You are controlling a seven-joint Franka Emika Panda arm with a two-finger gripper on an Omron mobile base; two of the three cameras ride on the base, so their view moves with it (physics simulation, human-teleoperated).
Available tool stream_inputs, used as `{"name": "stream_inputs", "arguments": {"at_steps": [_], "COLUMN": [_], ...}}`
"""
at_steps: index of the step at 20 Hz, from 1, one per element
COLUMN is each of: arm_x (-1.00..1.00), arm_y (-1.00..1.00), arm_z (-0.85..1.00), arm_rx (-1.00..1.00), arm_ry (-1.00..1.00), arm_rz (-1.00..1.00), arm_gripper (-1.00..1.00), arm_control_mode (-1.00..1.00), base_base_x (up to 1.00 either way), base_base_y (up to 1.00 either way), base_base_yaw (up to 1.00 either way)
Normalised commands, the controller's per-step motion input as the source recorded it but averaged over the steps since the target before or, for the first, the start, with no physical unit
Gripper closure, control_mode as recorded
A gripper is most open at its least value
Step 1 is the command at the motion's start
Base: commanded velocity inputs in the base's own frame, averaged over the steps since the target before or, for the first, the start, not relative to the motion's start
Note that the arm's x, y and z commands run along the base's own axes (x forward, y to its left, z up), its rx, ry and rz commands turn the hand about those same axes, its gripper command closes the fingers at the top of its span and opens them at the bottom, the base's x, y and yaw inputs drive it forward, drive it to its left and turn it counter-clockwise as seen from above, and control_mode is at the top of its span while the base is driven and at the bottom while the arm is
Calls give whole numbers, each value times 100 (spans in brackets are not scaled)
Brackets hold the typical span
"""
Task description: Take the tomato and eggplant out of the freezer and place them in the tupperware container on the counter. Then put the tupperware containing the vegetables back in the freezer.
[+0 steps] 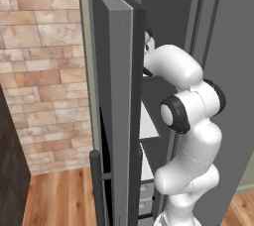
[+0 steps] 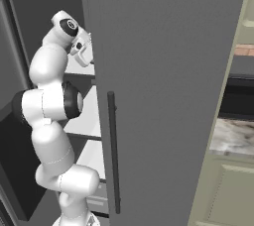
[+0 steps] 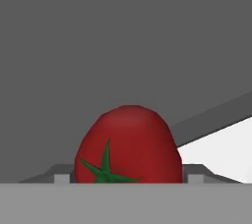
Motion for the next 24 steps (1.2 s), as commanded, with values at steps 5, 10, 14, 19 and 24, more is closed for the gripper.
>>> {"name": "stream_inputs", "arguments": {"at_steps": [5, 10, 14, 19, 24], "arm_x": [-59, -86, -93, -78, -97], "arm_y": [-22, -13, -20, -6, 0], "arm_z": [0, 0, 0, 0, -3], "arm_rx": [0, 6, 17, 23, 16], "arm_ry": [0, 0, 0, 0, 0], "arm_rz": [0, 0, 0, 4, 2], "arm_gripper": [100, 100, 100, 100, 100], "arm_control_mode": [-100, -100, -100, -100, -100], "base_base_x": [0, 0, 0, 0, 0], "base_base_y": [0, 0, 0, 0, 0], "base_base_yaw": [0, 0, 0, 0, 0]}}
